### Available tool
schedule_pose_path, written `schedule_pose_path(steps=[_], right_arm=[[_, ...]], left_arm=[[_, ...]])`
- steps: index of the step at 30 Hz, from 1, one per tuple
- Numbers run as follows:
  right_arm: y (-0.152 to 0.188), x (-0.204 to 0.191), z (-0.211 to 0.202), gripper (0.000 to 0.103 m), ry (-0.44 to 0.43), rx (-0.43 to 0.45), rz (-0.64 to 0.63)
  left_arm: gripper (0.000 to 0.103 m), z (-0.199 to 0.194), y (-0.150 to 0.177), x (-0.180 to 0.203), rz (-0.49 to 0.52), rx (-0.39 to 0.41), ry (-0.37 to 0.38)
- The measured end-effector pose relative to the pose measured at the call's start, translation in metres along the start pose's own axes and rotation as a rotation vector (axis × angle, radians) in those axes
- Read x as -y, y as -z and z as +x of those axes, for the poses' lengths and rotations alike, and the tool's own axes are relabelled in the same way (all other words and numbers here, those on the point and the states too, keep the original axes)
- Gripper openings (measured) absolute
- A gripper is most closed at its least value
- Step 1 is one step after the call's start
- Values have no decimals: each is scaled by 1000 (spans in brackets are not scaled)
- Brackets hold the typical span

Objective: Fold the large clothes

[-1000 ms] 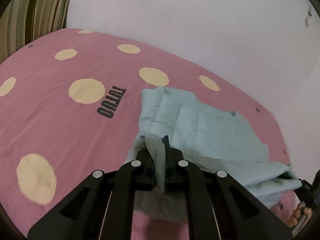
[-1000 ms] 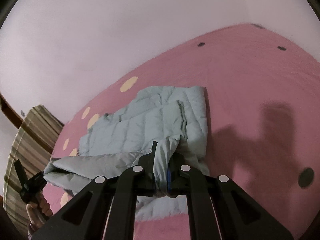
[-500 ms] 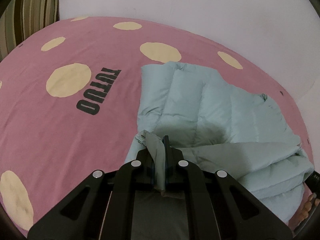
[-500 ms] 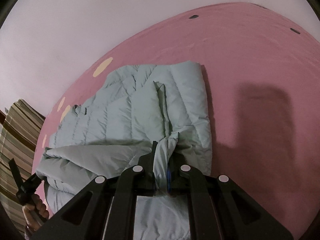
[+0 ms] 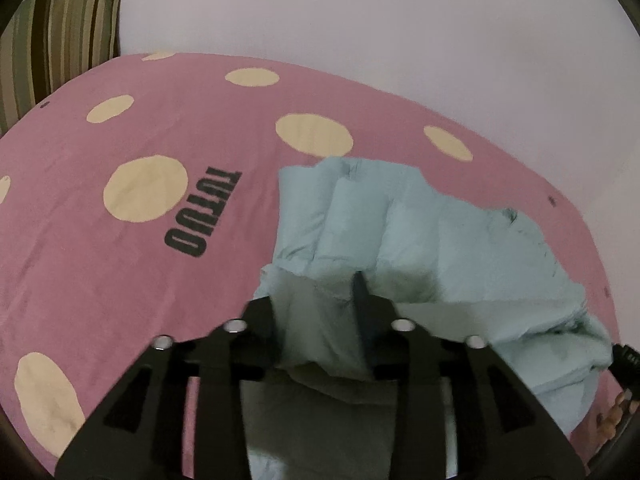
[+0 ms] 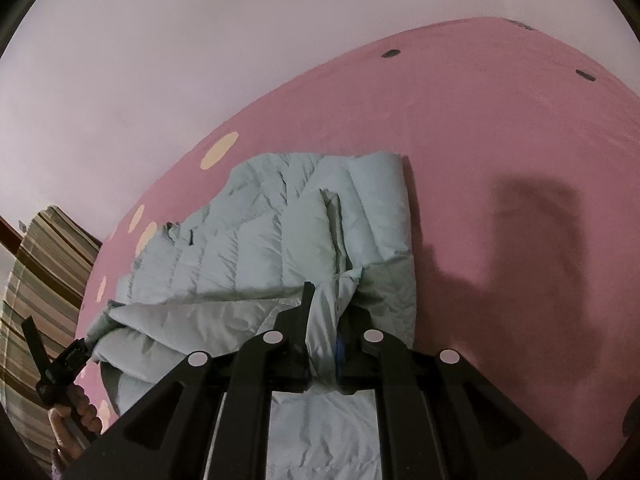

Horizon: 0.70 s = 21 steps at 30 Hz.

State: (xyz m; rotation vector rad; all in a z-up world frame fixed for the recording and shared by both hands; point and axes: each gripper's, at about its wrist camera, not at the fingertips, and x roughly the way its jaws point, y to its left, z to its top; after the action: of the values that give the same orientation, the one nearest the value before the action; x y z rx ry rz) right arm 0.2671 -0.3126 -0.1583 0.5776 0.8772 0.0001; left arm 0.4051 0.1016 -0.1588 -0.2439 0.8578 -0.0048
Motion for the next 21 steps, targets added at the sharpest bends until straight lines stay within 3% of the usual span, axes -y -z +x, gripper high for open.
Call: schedule_pose_path(steps=[2,3,4,7,11,16,21], right_arm=[[-3,-1,-4,16,-3,8,3],[-4,-2,-6,19,-2,15,5],[-5,-1,-9,27,-9,24,11],[-9,3,-19,46,-2,66,28],[-11,8,-26,47,-9,81,18],[-9,13,-19,47,-8,70,-32],[-13,9,2,47,6,51,-103]], left_arm=[[57,-7,-6,-2,-25,6,21],[60,-12,-8,-4,-39,22,18],[68,-18,-11,-5,-47,47,6],[71,-29,-19,-9,-54,90,12],[72,-30,-19,-16,-19,90,15],[72,-16,-6,-26,35,35,35],[72,4,-2,-13,133,9,38]])
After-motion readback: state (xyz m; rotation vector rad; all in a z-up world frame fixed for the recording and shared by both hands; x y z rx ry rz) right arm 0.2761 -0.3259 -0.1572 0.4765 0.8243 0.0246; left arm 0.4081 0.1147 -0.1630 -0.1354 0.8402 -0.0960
